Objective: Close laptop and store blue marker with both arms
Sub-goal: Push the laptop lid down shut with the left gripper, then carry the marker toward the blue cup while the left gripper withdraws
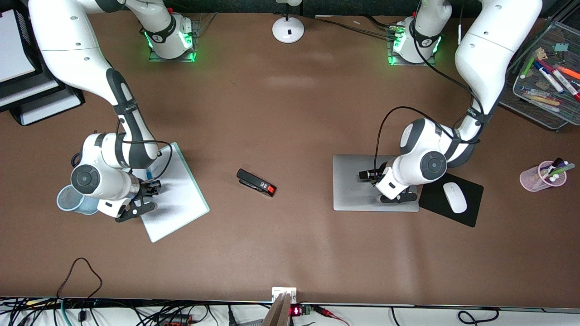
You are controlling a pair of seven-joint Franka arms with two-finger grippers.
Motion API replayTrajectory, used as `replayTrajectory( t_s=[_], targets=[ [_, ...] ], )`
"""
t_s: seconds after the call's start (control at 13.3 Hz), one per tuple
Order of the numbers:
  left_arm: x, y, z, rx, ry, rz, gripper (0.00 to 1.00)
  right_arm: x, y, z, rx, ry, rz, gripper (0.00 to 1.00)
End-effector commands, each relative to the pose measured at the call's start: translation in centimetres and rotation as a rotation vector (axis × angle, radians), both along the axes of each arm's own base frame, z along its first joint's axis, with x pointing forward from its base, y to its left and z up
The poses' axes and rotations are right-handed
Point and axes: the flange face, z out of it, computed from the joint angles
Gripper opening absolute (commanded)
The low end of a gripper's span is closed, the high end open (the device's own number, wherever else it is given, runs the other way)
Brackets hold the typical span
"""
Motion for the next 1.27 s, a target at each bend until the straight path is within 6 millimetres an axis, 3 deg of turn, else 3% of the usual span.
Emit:
replayTrajectory(
  t_s=[0.0,0.3,0.6,0.97,1.2],
  targets=[
    [0.8,0.2,0.1,0.019,-0.016,0.005,1.0,0.6,0.0,0.6,0.011,-0.014,0.008,0.09],
    [2.4,1.8,3.2,0.029,-0.036,0.023,1.0,3.3,-0.4,5.6,0.023,-0.109,0.092,0.07],
    [3.9,4.5,8.7,0.069,-0.059,0.037,1.0,3.9,-1.3,11.0,0.088,-0.187,0.193,0.07],
    [3.6,5.8,17.5,0.104,-0.131,0.046,1.0,3.9,-6.7,17.0,0.217,-0.318,0.39,0.07],
    [1.8,6.7,23.3,0.146,-0.128,0.043,1.0,3.3,-10.5,21.2,0.236,-0.415,0.558,0.07]
  ],
)
